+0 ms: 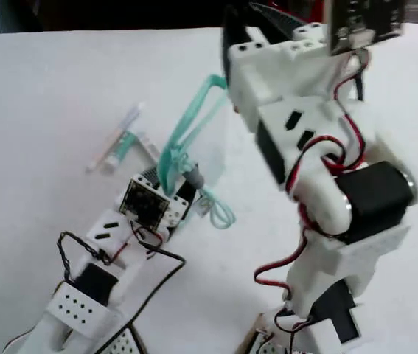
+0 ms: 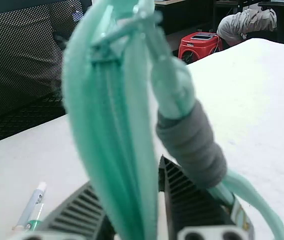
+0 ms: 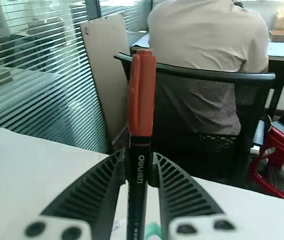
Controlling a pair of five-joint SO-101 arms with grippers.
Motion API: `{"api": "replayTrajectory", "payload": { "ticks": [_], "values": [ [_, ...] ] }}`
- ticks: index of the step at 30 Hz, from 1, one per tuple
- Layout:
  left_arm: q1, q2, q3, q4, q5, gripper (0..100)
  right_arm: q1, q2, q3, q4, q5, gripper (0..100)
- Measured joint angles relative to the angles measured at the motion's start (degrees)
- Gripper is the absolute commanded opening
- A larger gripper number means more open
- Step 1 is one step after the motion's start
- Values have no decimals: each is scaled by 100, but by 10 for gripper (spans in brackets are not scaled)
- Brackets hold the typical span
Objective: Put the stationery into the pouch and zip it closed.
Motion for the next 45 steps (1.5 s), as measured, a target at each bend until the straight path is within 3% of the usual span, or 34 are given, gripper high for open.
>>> {"api": "replayTrajectory", "payload": {
  "ticks": [9,14,21,27,33,41,45],
  "values": [
    [0,0,0,0,0,113,-220,589,9,-352,-185,19],
    [0,0,0,0,0,113,-281,448,9,-220,-782,19],
    [0,0,0,0,0,113,-492,97,44,220,-791,19],
    [0,0,0,0,0,113,-659,-290,44,835,-185,19],
    [0,0,0,0,0,113,-835,-615,35,1257,-62,19],
    [0,0,0,0,0,113,-932,-703,255,1345,-53,18],
    [0,0,0,0,0,113,-1090,-1046,853,1345,396,18]
  ]
}}
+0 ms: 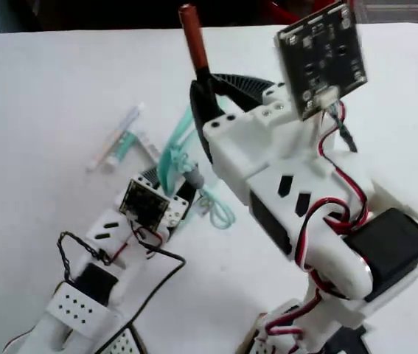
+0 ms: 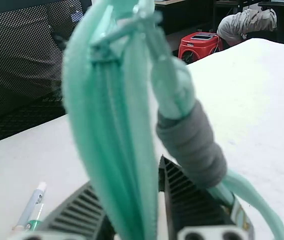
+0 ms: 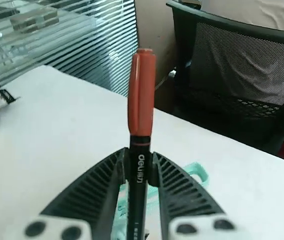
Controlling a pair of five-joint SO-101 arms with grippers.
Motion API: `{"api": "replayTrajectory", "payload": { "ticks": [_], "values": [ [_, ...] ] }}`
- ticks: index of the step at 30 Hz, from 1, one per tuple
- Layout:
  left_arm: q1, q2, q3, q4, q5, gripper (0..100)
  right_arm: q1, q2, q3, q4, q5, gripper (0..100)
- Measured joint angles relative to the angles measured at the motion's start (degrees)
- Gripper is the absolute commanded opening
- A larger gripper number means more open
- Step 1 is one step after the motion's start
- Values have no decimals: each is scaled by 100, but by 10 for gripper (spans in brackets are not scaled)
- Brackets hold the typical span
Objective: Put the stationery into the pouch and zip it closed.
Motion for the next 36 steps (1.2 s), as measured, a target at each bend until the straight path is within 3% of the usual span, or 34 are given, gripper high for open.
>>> {"api": "replayTrajectory", "payload": {
  "ticks": [5,10,17,22,36],
  "values": [
    [0,0,0,0,0,113,-369,-958,1512,-123,308,18],
    [0,0,0,0,0,113,-264,-2136,3270,-1284,536,18],
    [0,0,0,0,0,113,273,-2637,6022,-4738,800,17],
    [0,0,0,0,0,113,448,-2277,6567,-7130,800,17],
    [0,0,0,0,0,113,492,-1767,6901,-7499,800,17]
  ]
}}
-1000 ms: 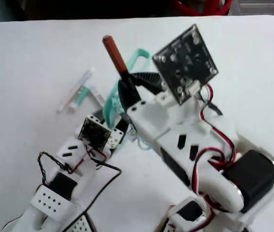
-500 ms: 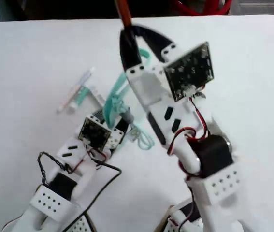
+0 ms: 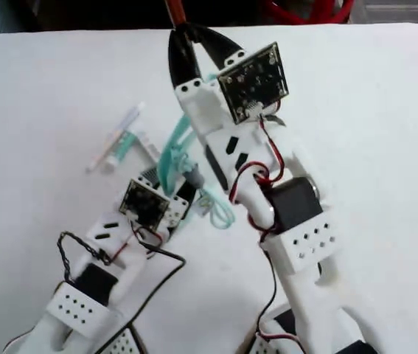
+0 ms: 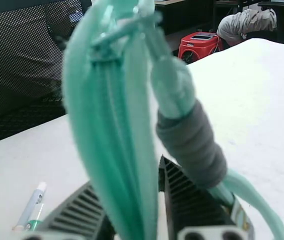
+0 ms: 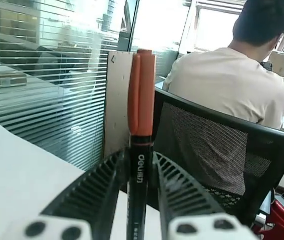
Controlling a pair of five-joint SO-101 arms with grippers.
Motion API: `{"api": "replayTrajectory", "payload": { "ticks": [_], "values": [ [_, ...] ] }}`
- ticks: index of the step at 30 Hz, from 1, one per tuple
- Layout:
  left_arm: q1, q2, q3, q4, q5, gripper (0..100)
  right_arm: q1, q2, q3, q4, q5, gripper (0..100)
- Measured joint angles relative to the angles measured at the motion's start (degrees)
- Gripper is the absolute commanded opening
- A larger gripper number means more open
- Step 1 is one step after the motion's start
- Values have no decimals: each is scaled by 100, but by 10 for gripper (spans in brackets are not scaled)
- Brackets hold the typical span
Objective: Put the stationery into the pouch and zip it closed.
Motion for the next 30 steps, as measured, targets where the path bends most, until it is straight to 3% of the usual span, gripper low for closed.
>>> {"api": "replayTrajectory", "payload": {
  "ticks": [15,22,30],
  "values": [
    [0,0,0,0,0,114,202,-404,1222,0,0,17],
    [0,0,0,0,0,114,167,-1240,1582,712,18,24],
    [0,0,0,0,0,114,-193,-1336,1591,1389,18,197]
  ]
}}
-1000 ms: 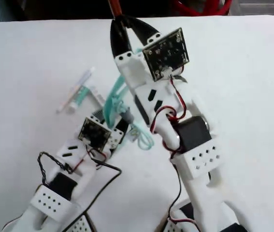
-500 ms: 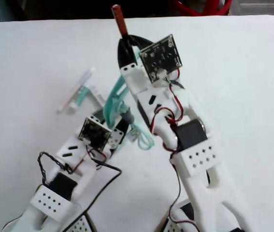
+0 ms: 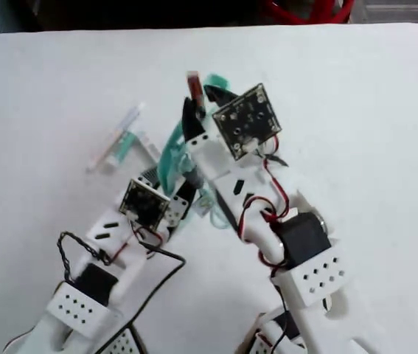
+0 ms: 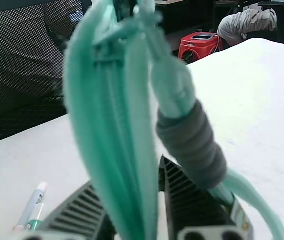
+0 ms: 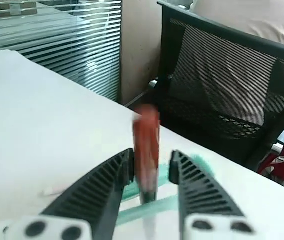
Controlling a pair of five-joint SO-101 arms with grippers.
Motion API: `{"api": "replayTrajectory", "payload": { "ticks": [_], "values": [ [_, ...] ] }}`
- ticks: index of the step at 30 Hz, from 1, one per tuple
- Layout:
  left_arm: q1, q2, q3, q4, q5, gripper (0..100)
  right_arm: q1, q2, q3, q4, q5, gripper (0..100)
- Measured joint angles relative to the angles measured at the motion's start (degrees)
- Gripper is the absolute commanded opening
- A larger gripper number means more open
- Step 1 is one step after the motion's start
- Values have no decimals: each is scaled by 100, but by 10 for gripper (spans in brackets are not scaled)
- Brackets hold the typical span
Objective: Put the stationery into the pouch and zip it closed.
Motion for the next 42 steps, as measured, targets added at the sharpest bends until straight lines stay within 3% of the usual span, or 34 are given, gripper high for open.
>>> {"api": "replayTrajectory", "payload": {
  "ticks": [8,12,19,27,31,42],
  "values": [
    [0,0,0,0,0,114,-70,0,-1029,1011,0,199],
    [0,0,0,0,0,114,422,79,-1679,932,-9,199],
    [0,0,0,0,0,114,1002,1591,-2602,949,-9,198],
    [0,0,0,0,0,114,993,3138,-4000,2338,-9,125],
    [0,0,0,0,0,114,1046,3358,-4193,2848,-9,136],
    [0,0,0,0,0,114,1319,3552,-4237,2769,-9,155]
  ]
}}
